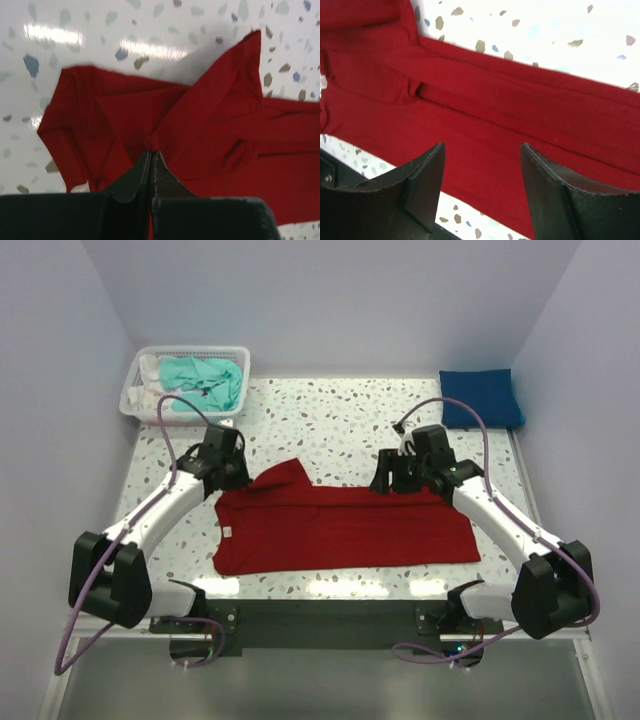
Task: Fold and stack the t-shirts
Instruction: Fold the tshirt
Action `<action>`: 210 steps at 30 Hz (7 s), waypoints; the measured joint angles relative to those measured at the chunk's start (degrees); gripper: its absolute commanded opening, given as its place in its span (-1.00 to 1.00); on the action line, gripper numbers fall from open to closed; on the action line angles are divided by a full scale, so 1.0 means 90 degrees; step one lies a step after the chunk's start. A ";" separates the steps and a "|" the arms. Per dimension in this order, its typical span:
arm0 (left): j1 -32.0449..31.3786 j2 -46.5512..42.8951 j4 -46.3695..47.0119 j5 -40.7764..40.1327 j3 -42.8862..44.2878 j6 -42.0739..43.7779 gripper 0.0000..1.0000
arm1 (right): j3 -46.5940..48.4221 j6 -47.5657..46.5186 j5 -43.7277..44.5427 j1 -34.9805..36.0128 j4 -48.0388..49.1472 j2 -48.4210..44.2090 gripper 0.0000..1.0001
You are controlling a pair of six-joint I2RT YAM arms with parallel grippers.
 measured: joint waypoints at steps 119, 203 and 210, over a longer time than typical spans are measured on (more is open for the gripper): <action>0.0551 0.1282 0.0418 0.0019 -0.0789 -0.0153 -0.93 | 0.1166 -0.1515 -0.3038 0.2756 -0.0146 0.3587 0.18; -0.2404 0.4235 0.2212 0.4233 0.2096 0.3009 0.22 | -0.0134 0.0464 0.1744 -0.1819 -0.0814 -0.0158 0.81; -0.2501 0.4180 0.2220 0.4279 0.2025 0.3043 0.21 | -0.0134 0.0464 0.1744 -0.1824 -0.0814 -0.0160 0.81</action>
